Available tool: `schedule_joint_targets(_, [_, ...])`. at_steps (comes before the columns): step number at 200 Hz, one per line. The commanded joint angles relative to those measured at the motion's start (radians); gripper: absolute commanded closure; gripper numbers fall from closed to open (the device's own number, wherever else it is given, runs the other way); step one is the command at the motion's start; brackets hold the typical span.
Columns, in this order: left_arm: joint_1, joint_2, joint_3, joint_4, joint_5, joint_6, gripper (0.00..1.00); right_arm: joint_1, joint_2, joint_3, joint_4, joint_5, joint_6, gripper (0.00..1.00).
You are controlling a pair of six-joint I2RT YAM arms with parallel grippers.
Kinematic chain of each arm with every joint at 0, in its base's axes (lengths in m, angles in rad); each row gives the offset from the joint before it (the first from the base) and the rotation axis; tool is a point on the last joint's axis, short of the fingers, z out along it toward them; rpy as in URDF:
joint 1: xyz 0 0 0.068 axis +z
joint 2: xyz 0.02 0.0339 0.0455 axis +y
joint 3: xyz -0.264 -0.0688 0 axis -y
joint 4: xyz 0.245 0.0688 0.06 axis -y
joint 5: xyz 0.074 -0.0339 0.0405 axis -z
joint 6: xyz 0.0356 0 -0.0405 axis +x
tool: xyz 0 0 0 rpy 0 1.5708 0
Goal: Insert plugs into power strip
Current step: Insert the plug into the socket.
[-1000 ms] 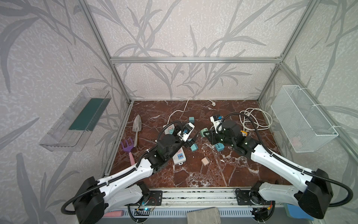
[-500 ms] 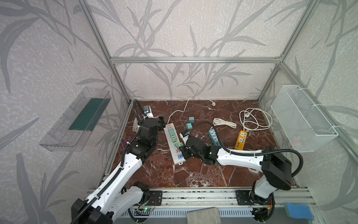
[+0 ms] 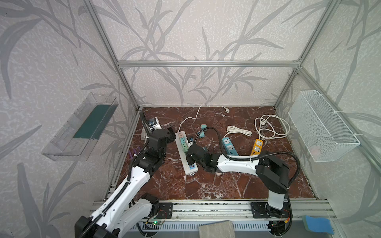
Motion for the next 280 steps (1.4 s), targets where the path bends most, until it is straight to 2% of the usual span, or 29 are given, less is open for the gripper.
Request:
schedule_joint_targets(1, [0.005, -0.019, -0.003, 0.027, -0.01, -0.043, 0.19, -0.005, 0.028, 0.033, -0.029, 0.027, 0.007, 1.0])
schedule_joint_targets(70, [0.006, -0.027, -0.011, 0.035, -0.011, -0.039, 0.19, -0.004, 0.051, 0.07, -0.125, 0.055, 0.038, 1.0])
schedule_joint_targets(118, [0.006, -0.029, -0.015, 0.041, -0.012, -0.036, 0.19, -0.004, 0.095, 0.18, -0.273, 0.102, 0.057, 1.0])
schedule_joint_targets(151, [0.008, -0.037, -0.017, 0.043, -0.005, -0.036, 0.19, -0.004, 0.098, 0.219, -0.357, 0.089, 0.067, 1.0])
schedule_joint_targets(213, [0.008, -0.042, -0.018, 0.044, 0.005, -0.043, 0.19, -0.004, 0.138, 0.233, -0.331, 0.026, 0.093, 1.0])
schedule_joint_targets(280, [0.008, -0.042, -0.019, 0.043, 0.012, -0.047, 0.2, -0.004, 0.17, 0.288, -0.42, 0.064, 0.101, 1.0])
